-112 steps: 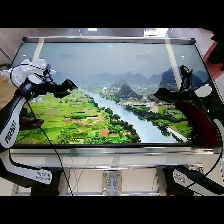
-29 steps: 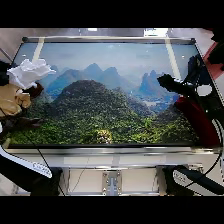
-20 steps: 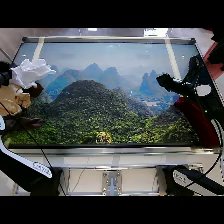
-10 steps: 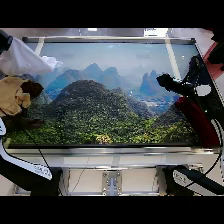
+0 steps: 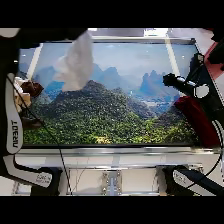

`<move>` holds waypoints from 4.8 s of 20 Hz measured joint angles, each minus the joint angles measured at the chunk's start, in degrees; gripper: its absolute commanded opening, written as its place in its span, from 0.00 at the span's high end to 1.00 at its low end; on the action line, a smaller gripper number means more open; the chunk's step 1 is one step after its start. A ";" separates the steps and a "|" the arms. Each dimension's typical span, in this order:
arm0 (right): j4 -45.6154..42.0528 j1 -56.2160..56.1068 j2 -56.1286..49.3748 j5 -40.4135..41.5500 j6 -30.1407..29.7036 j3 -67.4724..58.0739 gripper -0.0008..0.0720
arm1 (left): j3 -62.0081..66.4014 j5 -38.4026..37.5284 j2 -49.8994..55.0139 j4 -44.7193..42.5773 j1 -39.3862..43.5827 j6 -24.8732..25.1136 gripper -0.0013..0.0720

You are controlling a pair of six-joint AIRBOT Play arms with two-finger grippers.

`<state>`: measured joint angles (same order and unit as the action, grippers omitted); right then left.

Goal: Fold the shirts.

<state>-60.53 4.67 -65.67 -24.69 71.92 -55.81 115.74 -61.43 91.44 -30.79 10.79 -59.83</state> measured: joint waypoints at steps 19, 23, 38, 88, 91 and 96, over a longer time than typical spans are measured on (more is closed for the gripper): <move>-0.70 -3.26 1.42 -13.14 0.24 1.07 0.52 | -1.95 5.97 5.95 -57.61 19.65 -34.40 0.09; 1.33 -7.10 1.40 -19.10 1.90 6.99 0.47 | -5.20 1.36 8.13 -59.14 13.16 -41.31 0.09; 12.31 -13.27 -9.49 -18.14 -16.13 9.90 0.30 | -6.71 0.11 10.93 -57.66 8.87 -39.60 0.09; 0.94 -7.96 4.61 -44.83 -5.73 -21.73 0.95 | -7.17 5.18 25.35 -22.56 -0.11 -13.90 0.09; 0.96 -7.96 4.61 -44.83 -5.68 -21.73 0.95 | -7.17 6.69 26.25 -22.38 -0.11 -11.89 0.09; 0.98 -7.96 4.61 -43.28 -5.68 -21.73 0.95 | -7.17 7.28 27.34 -22.95 0.63 -7.30 0.48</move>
<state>-59.55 -3.29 -61.06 -67.96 66.24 -77.54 108.57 -54.15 118.78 -53.74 11.42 -67.13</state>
